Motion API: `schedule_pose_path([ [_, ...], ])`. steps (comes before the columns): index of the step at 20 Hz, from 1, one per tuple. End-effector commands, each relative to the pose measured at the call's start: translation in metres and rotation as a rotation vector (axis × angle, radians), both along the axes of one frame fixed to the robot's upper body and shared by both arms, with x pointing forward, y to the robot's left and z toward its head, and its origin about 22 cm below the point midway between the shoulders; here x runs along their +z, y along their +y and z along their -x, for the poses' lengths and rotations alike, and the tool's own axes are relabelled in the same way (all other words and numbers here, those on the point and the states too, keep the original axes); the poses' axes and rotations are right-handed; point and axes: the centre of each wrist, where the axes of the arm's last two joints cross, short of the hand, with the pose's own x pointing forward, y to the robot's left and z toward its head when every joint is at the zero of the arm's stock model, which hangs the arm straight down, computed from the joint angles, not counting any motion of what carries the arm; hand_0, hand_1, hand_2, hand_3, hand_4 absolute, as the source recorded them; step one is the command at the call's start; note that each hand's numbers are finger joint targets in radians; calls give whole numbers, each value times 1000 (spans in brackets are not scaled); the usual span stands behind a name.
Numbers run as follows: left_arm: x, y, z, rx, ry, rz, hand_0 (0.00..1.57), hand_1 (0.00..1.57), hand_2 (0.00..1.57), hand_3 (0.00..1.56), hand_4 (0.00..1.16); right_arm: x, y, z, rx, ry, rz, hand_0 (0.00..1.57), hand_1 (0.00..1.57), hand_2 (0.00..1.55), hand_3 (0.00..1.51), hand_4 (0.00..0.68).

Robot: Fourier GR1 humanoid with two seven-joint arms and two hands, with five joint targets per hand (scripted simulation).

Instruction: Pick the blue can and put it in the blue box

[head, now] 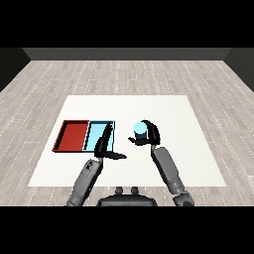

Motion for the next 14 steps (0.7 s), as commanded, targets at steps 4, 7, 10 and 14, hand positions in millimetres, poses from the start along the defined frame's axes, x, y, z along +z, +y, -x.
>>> schedule_pose_path([
  [4,-21,-15,-8,-18,42,-20,0,0,0,0,0,23,33,2,34,9,-30,1450,1450,1464,1374,550],
  [7,-16,-37,-3,-28,59,-11,0,0,0,0,0,21,31,-5,56,-10,-19,1439,1439,1459,1360,551],
  [10,-24,-49,-10,-17,49,-11,0,0,0,0,0,-4,41,0,60,15,-18,1433,1433,1463,1370,559],
  [14,-14,-51,-16,-29,113,-7,0,0,0,0,0,21,33,-3,70,11,-50,1444,1444,1469,1382,560],
])
